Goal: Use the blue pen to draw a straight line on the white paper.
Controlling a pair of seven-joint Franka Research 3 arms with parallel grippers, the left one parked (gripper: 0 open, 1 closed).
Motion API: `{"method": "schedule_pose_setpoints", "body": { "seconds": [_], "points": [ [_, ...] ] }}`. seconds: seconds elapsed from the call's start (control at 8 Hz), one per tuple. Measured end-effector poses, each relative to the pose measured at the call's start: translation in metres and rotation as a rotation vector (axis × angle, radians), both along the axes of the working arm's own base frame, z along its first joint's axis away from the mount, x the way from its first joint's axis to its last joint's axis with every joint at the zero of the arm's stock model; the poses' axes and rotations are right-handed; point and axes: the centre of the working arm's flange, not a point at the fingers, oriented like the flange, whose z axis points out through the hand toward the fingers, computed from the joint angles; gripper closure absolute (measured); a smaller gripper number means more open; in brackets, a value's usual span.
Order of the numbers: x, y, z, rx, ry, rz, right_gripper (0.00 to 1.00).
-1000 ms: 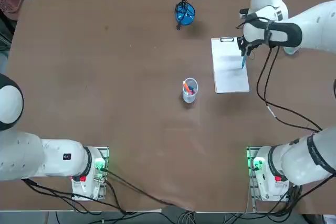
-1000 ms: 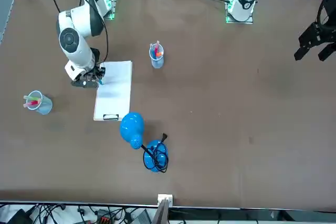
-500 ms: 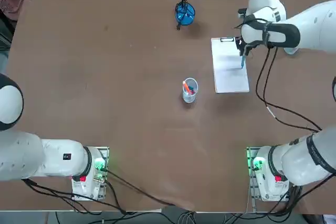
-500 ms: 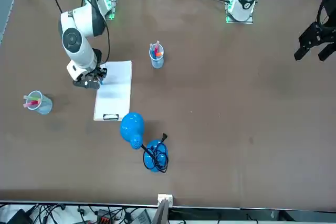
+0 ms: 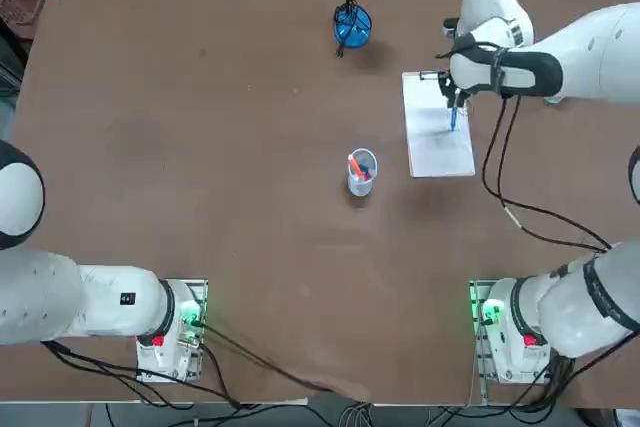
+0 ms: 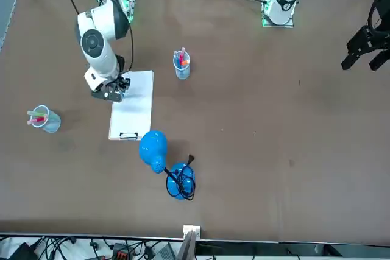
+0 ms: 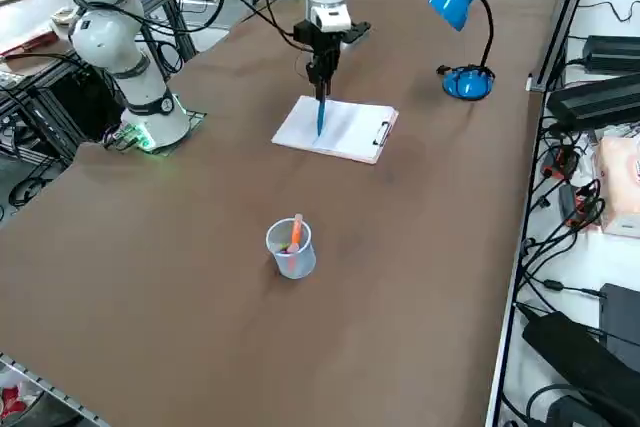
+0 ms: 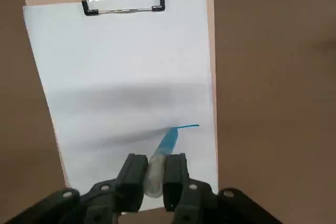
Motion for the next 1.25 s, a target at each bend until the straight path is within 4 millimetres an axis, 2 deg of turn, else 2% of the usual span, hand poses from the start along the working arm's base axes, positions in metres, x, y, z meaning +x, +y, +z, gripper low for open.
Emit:
{"method": "schedule_pose_setpoints", "body": {
  "seconds": [0.62,1.25],
  "points": [
    [-0.003,0.041,-0.008,-0.005,-0.027,-0.039,0.84],
    [-0.004,0.067,-0.012,-0.005,-0.049,-0.078,0.84]
  ]
}}
